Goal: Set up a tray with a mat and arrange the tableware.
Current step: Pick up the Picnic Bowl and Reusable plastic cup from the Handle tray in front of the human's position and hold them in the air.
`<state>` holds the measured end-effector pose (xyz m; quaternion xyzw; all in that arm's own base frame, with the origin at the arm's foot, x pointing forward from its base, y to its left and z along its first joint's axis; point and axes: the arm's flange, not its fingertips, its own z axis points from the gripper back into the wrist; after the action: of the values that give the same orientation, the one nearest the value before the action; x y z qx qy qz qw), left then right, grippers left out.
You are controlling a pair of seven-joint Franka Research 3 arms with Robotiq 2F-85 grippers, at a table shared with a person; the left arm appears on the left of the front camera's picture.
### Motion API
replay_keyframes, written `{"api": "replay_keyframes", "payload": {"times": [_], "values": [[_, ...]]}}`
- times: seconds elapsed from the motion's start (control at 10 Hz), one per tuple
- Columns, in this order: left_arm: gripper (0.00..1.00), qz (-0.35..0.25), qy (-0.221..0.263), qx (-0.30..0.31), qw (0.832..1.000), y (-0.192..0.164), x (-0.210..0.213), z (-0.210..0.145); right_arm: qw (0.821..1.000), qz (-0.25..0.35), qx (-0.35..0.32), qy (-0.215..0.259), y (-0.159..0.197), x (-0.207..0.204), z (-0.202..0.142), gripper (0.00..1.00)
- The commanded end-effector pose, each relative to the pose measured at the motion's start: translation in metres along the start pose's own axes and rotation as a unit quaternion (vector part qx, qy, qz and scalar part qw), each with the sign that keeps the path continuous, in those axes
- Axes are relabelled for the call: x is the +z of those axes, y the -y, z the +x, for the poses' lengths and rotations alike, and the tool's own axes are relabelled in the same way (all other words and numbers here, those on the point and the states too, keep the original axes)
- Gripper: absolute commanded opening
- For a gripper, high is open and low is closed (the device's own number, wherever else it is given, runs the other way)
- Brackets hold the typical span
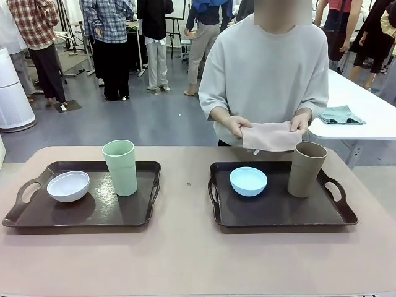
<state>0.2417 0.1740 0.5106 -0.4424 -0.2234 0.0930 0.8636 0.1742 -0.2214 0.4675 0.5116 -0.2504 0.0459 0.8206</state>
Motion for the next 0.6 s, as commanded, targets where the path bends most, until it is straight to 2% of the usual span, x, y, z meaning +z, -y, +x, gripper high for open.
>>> {"api": "replay_keyframes", "payload": {"times": [0.0, 0.5], "values": [[1.0, -0.011, 0.005, -0.009, 1.0, 0.0, 0.001, -0.0003, 1.0, 0.007, 0.01, 0.008, -0.0006, 0.0011, 0.0021, 1.0], [1.0, 0.0, 0.0, 0.0, 1.0, 0.0, 0.0, -0.0001, 1.0, -0.001, 0.0, 0.001, -0.0001, 0.0008, -0.0007, 1.0]]}}
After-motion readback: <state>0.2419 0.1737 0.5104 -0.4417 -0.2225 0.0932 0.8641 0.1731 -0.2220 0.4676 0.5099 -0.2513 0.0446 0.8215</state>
